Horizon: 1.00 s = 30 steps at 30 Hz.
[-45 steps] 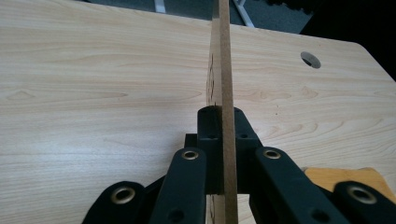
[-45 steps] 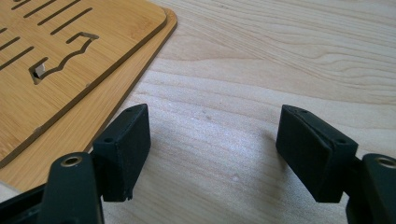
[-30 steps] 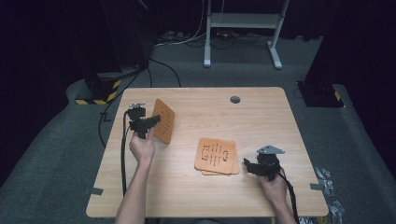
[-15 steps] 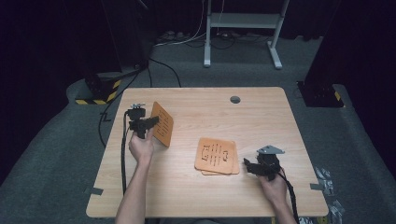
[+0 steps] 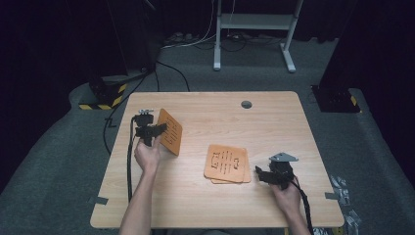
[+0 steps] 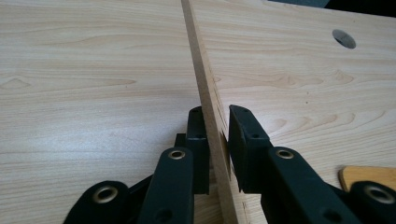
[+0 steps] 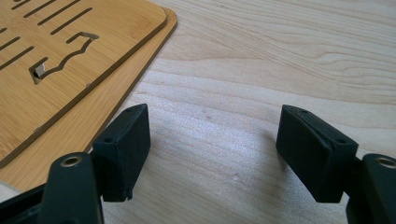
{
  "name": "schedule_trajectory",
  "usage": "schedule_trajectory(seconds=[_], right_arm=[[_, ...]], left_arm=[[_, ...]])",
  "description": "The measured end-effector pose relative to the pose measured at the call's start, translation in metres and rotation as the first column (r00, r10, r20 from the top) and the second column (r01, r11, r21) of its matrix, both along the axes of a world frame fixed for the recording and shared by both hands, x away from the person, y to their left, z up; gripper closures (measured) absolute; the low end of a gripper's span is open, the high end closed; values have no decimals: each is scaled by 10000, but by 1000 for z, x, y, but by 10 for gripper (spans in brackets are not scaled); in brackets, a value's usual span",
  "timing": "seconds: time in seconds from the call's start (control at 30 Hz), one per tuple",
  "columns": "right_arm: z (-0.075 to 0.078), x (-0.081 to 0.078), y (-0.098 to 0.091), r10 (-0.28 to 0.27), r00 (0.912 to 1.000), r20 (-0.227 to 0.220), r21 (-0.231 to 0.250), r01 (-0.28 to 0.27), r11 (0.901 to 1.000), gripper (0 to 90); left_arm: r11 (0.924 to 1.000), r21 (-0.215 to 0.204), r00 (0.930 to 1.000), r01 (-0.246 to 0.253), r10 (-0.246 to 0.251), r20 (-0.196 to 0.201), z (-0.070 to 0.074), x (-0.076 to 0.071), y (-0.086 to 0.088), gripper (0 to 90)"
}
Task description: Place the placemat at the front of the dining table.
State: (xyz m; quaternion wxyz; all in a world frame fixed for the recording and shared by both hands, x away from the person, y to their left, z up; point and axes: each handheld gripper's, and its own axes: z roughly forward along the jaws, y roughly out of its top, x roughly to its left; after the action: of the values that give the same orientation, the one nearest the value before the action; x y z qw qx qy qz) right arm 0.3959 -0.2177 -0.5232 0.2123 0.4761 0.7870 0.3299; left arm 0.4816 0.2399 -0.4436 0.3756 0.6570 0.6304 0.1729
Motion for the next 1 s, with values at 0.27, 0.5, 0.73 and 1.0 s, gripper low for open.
schedule_trajectory(seconds=[0.27, 0.5, 0.73, 1.0], right_arm=[[0, 0, 0, 1, 10000, -10, 0, -1, 10000, 260], [0, 0, 0, 5, 10000, -5, -4, -5, 10000, 260], [0, 0, 0, 3, 10000, -5, -6, -3, 10000, 260], [0, 0, 0, 2, 10000, -5, -4, -2, 10000, 260]], left_arm=[[9998, -192, 9999, -37, 34, -126, -3, 1, 1, 760], [9999, -148, 9999, -35, 33, -132, -4, 1, 2, 752], [9999, -154, 9998, -75, 73, -179, -5, 3, 2, 740], [9998, 114, 9996, -154, 156, -220, -6, 5, 3, 706]])
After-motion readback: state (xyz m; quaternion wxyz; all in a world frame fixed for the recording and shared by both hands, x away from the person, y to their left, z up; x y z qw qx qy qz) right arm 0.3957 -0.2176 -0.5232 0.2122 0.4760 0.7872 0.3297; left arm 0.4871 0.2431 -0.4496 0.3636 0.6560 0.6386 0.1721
